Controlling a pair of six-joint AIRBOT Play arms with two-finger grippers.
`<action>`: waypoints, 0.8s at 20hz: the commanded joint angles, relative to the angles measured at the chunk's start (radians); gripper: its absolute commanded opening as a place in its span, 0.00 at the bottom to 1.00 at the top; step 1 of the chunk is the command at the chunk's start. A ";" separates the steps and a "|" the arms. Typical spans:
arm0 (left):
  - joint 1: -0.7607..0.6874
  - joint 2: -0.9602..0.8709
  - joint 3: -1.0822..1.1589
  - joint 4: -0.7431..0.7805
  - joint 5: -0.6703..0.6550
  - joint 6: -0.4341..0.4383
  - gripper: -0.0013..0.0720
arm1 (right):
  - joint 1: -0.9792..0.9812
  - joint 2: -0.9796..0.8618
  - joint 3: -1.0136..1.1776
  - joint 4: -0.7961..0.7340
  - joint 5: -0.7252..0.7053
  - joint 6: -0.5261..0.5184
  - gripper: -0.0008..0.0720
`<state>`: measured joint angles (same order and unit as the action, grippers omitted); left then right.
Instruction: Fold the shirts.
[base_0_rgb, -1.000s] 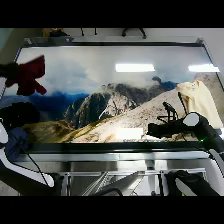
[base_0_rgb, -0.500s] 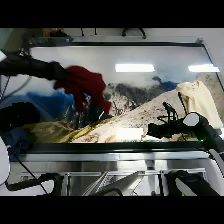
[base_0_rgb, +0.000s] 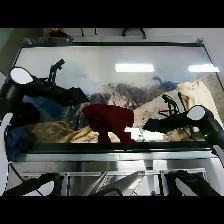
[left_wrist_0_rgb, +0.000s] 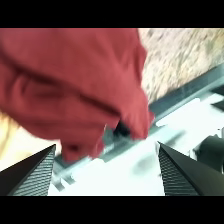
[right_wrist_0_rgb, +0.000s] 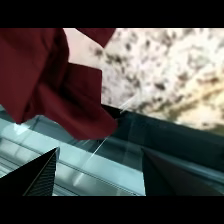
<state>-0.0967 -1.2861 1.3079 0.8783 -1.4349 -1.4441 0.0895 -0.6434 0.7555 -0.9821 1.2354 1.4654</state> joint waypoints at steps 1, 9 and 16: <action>0.040 0.135 -0.200 0.051 -0.051 -0.021 0.98 | 0.003 -0.044 0.031 0.024 0.011 -0.059 0.79; -0.305 0.421 -0.855 -0.074 0.583 -0.058 0.81 | 0.180 -0.226 -0.066 0.359 -0.152 -0.318 0.80; -0.444 0.093 -0.706 -0.087 0.739 -0.021 0.81 | 0.286 -0.407 -0.066 0.618 -0.307 -0.518 0.80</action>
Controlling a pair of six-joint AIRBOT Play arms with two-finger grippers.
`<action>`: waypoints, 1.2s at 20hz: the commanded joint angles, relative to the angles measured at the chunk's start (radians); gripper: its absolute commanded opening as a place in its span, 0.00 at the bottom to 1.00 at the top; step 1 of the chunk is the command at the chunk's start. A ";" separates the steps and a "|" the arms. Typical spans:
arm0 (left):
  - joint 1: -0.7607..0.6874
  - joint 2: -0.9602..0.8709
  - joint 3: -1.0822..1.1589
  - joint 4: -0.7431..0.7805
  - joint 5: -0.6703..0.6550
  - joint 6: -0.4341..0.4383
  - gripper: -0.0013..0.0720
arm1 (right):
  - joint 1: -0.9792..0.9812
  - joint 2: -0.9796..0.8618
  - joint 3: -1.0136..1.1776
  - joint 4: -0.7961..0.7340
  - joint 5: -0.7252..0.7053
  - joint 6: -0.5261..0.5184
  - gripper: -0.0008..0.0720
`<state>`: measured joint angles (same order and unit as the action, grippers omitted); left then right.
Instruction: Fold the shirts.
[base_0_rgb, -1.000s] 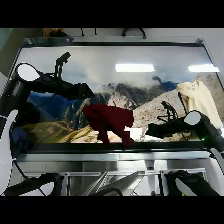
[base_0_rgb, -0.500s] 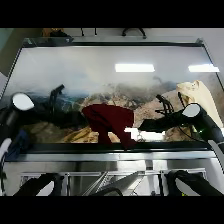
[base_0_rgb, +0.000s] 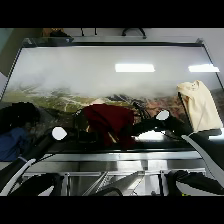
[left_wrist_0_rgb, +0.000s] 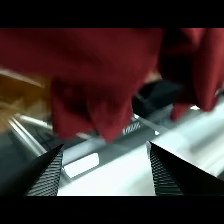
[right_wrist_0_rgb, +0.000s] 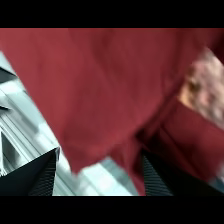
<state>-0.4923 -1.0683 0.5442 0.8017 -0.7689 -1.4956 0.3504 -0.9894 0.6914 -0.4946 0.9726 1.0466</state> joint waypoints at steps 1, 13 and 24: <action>-0.059 -0.169 0.096 -0.009 0.073 0.041 0.81 | 0.025 -0.065 0.000 0.148 -0.042 -0.109 0.79; 0.028 -0.322 0.426 0.123 -0.226 0.082 0.04 | -0.051 0.007 0.078 0.152 0.032 -0.135 0.04; 0.365 0.248 1.414 0.042 -0.480 0.069 0.04 | -0.710 0.229 1.113 0.602 0.391 -0.093 0.04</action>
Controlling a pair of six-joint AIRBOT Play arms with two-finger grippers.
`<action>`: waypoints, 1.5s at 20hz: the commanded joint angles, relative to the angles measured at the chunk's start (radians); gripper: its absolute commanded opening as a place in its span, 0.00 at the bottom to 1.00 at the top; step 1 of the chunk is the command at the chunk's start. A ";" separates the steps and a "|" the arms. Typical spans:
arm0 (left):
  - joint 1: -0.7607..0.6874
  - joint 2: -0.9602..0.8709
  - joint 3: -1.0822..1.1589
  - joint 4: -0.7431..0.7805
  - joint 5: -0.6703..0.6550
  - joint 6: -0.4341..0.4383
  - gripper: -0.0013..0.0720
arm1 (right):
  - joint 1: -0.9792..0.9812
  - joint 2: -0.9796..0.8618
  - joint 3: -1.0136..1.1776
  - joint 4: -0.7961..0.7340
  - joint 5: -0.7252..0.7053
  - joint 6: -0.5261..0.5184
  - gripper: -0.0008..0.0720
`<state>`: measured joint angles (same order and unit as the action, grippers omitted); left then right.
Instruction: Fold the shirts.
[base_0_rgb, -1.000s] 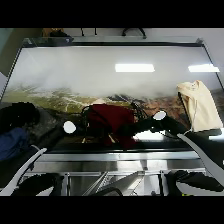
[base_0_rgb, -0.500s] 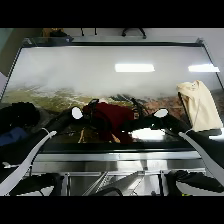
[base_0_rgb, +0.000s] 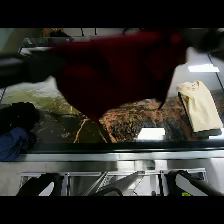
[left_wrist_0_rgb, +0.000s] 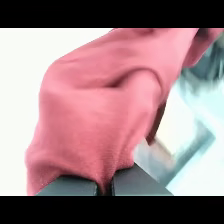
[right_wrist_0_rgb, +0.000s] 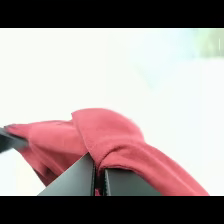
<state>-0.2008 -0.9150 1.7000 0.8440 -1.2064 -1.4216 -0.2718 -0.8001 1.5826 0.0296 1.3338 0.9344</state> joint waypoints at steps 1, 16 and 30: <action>0.094 0.111 0.310 0.031 -0.057 -0.005 0.04 | -0.088 0.054 0.254 0.072 0.008 0.019 0.04; 0.175 -0.047 -0.494 -0.192 -0.071 0.195 0.04 | 0.123 -0.021 -0.468 -0.196 -0.169 0.012 0.04; 0.423 -0.771 -0.218 -0.182 -0.174 0.241 0.98 | -0.048 -0.446 -0.463 -0.348 -0.217 -0.055 0.66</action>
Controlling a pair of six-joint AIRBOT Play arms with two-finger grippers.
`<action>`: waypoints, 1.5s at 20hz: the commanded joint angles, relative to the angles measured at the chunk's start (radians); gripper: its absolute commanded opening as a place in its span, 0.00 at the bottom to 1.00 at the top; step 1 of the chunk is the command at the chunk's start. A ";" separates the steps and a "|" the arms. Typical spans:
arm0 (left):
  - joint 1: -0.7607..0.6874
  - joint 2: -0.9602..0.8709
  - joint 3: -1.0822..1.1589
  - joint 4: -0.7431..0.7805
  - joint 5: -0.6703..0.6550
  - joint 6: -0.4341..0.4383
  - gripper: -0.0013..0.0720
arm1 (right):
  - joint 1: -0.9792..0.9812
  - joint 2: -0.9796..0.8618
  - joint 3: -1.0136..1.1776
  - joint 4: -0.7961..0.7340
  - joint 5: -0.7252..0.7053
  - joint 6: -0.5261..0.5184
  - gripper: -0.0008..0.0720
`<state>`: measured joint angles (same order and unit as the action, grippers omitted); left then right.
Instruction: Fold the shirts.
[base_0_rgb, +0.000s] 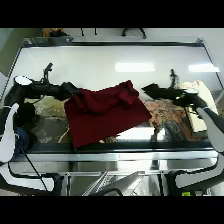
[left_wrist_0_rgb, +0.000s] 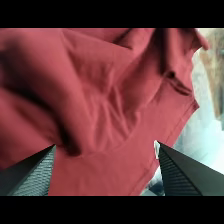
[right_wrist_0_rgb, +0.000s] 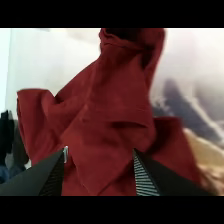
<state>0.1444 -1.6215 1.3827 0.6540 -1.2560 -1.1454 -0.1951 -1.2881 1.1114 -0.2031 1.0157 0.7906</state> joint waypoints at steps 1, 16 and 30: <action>0.097 -0.064 0.113 0.008 -0.144 -0.045 0.98 | -0.163 0.076 -0.006 -0.219 0.129 0.153 0.66; -0.037 -0.064 0.043 0.112 -0.014 -0.053 0.98 | 0.158 0.101 -0.443 -0.161 -0.291 0.164 0.64; -0.080 -0.064 0.043 0.233 -0.040 -0.083 0.98 | -0.029 -0.224 0.298 -0.193 -0.324 0.048 0.04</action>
<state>0.0715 -1.6848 1.4258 0.8948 -1.2720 -1.2228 -0.1852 -1.3750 1.2121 -0.3908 0.6571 0.8421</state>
